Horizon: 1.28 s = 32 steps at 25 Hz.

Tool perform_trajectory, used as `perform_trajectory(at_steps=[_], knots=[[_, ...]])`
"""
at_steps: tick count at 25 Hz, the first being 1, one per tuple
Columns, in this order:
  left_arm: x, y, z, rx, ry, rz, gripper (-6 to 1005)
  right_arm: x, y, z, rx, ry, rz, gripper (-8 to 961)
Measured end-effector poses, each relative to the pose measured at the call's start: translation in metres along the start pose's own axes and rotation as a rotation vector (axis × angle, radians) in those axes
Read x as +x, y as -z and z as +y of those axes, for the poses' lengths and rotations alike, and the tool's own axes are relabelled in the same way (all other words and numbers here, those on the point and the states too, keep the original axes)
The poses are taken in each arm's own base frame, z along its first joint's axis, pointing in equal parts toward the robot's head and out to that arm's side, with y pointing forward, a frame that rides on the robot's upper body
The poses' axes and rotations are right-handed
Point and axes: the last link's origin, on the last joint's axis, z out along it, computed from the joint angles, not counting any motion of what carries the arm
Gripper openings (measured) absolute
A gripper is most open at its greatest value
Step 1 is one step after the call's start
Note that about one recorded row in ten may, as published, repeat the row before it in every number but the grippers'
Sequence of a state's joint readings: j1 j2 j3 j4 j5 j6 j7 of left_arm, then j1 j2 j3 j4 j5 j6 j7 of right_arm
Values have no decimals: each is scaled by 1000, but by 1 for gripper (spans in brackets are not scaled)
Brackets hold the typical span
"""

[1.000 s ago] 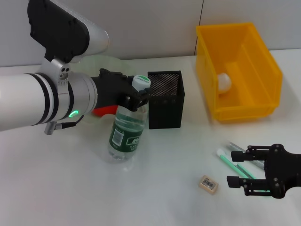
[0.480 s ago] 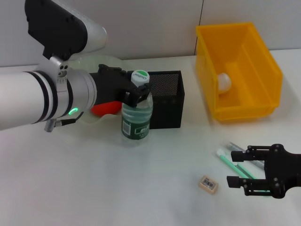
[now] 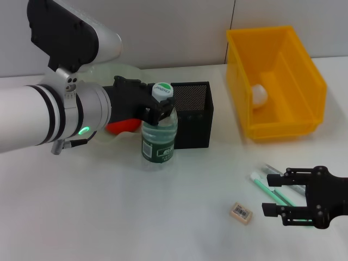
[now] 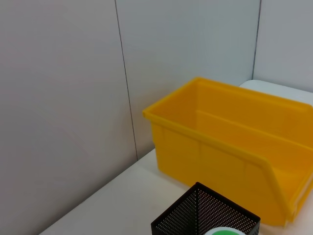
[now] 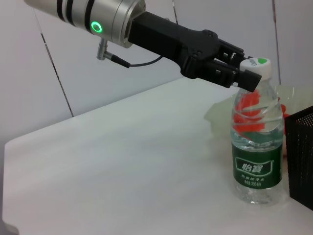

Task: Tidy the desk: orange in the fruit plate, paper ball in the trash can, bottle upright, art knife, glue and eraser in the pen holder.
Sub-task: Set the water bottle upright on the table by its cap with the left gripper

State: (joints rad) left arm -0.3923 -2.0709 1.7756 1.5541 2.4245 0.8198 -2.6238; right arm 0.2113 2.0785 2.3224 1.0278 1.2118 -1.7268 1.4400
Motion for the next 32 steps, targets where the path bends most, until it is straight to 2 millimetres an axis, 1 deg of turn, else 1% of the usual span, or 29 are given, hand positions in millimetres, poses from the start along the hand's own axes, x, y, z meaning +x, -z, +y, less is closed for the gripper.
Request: perform_trajectory(at_steps=[14, 32], knots=[[-7, 6, -7, 25, 12, 9, 443, 0, 0, -2, 12, -9, 1, 670], [-13, 21, -4, 26, 27, 8, 444, 1, -1, -3, 18, -18, 2, 670]])
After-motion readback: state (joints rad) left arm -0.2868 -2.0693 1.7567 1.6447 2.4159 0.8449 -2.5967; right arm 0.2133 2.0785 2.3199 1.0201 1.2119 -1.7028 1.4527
